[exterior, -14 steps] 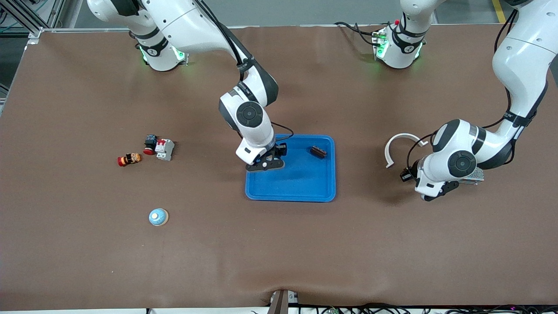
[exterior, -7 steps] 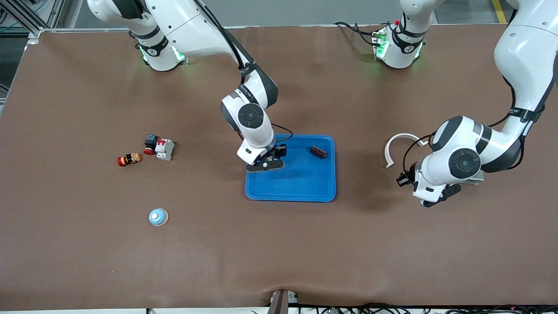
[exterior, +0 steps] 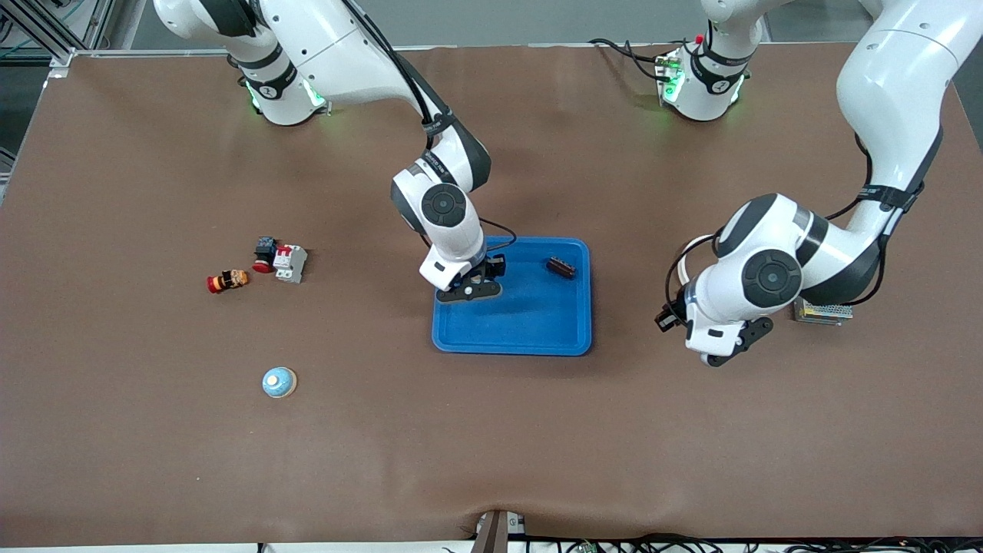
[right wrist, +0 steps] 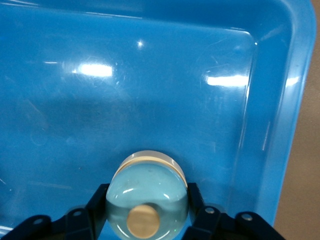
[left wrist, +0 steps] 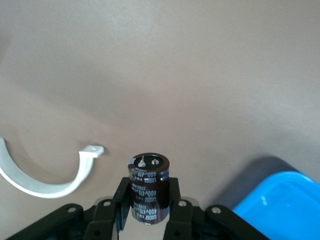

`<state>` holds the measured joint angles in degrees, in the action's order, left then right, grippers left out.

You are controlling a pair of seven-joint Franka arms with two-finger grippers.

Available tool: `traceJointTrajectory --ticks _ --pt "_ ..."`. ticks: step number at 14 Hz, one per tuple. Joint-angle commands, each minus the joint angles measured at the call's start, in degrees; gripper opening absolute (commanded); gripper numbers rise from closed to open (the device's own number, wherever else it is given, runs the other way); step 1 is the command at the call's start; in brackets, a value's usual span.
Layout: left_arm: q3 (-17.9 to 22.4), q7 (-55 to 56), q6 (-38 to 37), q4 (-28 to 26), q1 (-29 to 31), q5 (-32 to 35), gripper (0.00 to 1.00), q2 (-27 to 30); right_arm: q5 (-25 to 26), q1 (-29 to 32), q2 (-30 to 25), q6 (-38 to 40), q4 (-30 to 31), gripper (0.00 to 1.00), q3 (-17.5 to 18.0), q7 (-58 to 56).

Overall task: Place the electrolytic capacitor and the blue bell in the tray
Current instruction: 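Release the bell into the tray while the left gripper carries the capacitor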

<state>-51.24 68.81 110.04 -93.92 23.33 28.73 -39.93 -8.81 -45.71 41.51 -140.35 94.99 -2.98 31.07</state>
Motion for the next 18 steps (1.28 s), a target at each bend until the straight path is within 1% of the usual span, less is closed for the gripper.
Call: traceJointTrajectory --ticks 1,3,5,7,10,14,16,18 --pt "0.6 4.3 -1.4 2.2 -4.0 -1.3 0.00 -0.5 0.9 -0.9 0.1 -0.6 0.1 1.00 -0.7 1.5" --pt "0.7 7.4 -0.8 2.5 -5.7 -1.3 0.00 -1.4 0.9 -0.8 0.0 -0.5 0.0 1.00 -0.7 1.5" --pt "1.0 11.0 -0.7 4.3 -8.6 -1.2 0.00 -2.7 0.9 -0.3 -0.4 0.4 -0.2 1.00 -0.6 1.2" --pt "3.5 14.4 0.4 5.8 -12.9 -1.3 0.00 -3.5 0.8 0.1 -2.0 2.0 -0.2 1.00 -0.7 0.5" --pt "7.0 20.2 5.2 6.4 -18.0 -1.7 0.00 -4.6 0.8 1.4 -5.9 8.1 -0.7 1.00 -0.7 -1.0" --pt "10.4 26.5 9.3 8.8 -23.8 -1.8 0.00 -7.6 0.6 6.3 -11.3 17.8 -1.5 1.00 -0.7 -9.7" --pt "12.6 29.0 13.0 9.0 -26.6 -1.8 0.00 -8.8 0.7 8.6 -13.3 19.2 -1.6 1.00 -0.7 -13.2" --pt "14.8 28.8 15.8 9.3 -28.1 -1.9 0.00 -9.7 0.6 12.4 -14.2 20.3 -1.6 1.00 -0.7 -21.4"
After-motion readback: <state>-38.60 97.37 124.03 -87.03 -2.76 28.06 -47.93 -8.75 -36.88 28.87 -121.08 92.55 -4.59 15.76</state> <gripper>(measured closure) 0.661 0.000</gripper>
